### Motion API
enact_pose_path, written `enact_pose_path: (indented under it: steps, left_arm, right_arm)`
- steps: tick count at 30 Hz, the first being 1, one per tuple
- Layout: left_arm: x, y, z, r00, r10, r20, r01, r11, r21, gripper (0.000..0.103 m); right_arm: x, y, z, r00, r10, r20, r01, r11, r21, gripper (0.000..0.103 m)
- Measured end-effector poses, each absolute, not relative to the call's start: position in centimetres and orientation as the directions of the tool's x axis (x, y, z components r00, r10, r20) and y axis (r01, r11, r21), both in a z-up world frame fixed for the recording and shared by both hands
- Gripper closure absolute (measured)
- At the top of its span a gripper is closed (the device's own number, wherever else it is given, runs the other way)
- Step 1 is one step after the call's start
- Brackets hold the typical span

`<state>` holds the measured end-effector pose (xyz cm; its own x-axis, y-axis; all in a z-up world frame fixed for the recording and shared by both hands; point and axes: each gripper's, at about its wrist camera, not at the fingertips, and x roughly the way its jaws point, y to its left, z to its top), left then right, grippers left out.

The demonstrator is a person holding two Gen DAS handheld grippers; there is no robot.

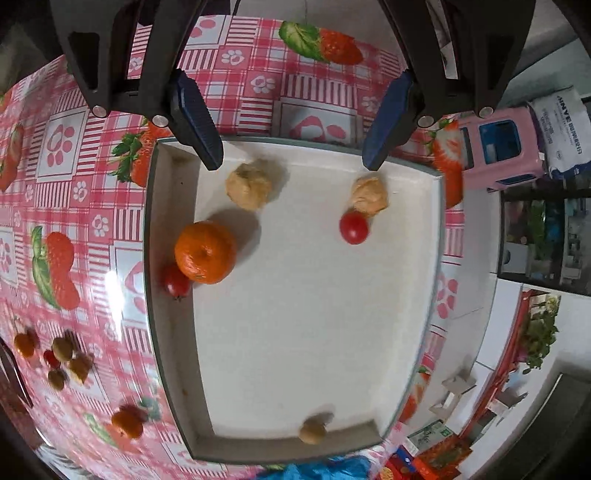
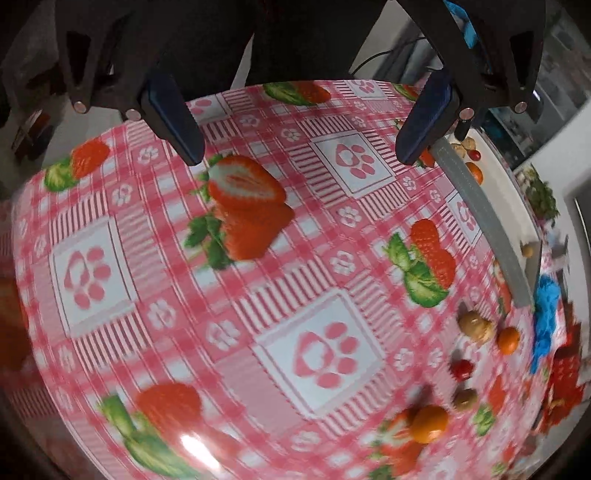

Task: Organize fruits
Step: 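Move both tools back away from the tray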

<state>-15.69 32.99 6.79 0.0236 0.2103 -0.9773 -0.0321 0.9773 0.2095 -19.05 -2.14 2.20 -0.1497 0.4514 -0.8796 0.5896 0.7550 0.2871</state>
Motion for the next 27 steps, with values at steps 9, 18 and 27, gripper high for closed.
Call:
enact_pose_path:
  steps: [9, 18, 27]
  left_arm:
    - [-16.2, 30.3, 8.8, 0.062, 0.199, -0.978, 0.018, 0.980, 0.200, 0.024]
    - [-16.3, 25.9, 8.7, 0.061, 0.182, -0.981, 0.153, 0.970, 0.190, 0.024]
    - [-16.3, 26.3, 8.0, 0.039, 0.182, -0.982, 0.145, 0.972, 0.186, 0.024]
  right_arm:
    - [-21.5, -3.6, 0.6, -0.140, 0.523, -0.841, 0.695, 0.657, 0.293, 0.000]
    - [-22.2, -4.5, 0.4, -0.124, 0.534, -0.836, 0.718, 0.630, 0.296, 0.000]
    - [-22.1, -4.4, 0.2, -0.131, 0.537, -0.834, 0.722, 0.627, 0.290, 0.000]
